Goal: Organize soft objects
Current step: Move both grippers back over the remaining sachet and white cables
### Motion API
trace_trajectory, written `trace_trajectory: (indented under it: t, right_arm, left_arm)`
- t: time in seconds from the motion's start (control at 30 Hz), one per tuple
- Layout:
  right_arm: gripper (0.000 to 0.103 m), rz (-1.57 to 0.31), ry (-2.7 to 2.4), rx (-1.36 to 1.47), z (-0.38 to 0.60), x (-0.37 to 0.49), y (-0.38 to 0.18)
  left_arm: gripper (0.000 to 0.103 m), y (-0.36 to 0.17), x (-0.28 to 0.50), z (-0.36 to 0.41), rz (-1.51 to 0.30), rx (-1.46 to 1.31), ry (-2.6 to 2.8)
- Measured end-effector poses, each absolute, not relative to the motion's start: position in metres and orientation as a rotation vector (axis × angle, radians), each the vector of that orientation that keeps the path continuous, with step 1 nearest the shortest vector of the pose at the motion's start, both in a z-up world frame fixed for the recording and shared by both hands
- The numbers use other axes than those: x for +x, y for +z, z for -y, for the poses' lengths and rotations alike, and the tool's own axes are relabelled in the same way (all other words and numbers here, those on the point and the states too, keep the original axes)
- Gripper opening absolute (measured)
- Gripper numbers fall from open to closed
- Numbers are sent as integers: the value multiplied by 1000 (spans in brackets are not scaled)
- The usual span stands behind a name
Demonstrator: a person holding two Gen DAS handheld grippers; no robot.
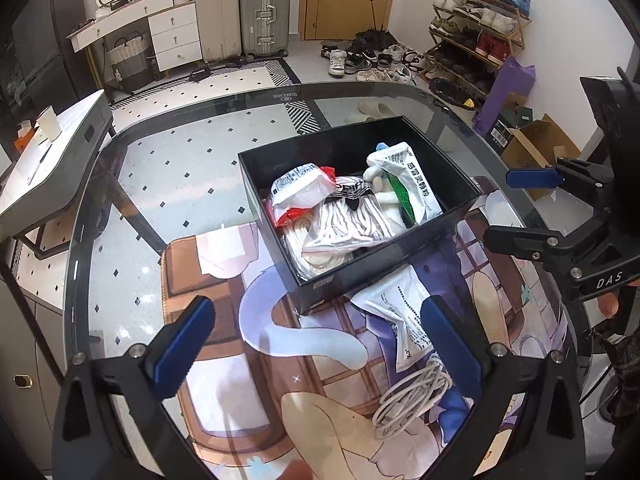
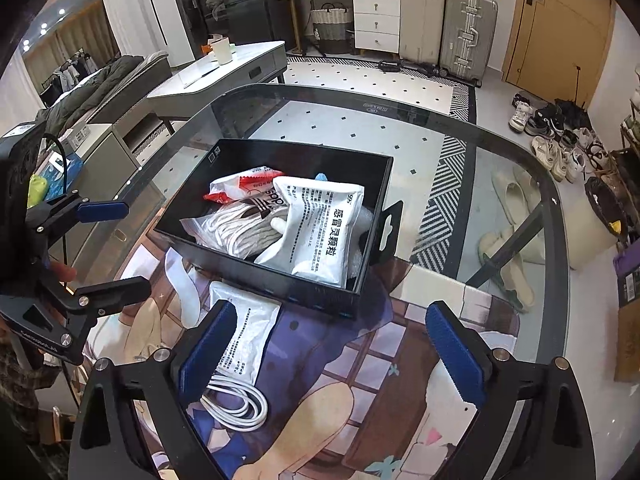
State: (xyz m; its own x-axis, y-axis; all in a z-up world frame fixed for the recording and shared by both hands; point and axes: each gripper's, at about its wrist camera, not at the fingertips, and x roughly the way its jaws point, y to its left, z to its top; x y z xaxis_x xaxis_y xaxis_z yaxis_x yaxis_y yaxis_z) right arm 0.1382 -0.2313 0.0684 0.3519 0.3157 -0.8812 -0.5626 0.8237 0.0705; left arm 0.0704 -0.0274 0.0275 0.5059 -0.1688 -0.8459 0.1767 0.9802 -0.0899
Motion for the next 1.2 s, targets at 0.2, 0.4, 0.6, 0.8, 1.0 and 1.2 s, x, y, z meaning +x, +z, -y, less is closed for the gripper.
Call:
trace_trajectory:
  t: [0.2, 0.4, 0.6, 0.8, 1.0, 1.2]
  right_arm:
    - [97, -1101, 580, -255, 230, 131, 55]
    - [97, -1131, 590, -246, 226, 127, 43]
    - [97, -1164, 603, -234, 220, 123, 29]
    - [97, -1207, 617, -223, 213, 121, 16]
    - [97, -1235, 627, -208, 206, 119, 5]
    - [97, -1253, 642, -206, 194, 118, -1]
  left_arm:
    - [103, 19, 59, 31, -1037, 10, -229]
    - [103, 5, 46, 38, -1063, 19, -261]
    - [103, -7, 38, 50, -1088, 38, -308]
    - [103, -17, 30, 60, -1106, 54, -349]
    - [103, -23, 26, 66, -1122, 65, -373]
    - [103, -25, 25, 73, -1120, 83, -392]
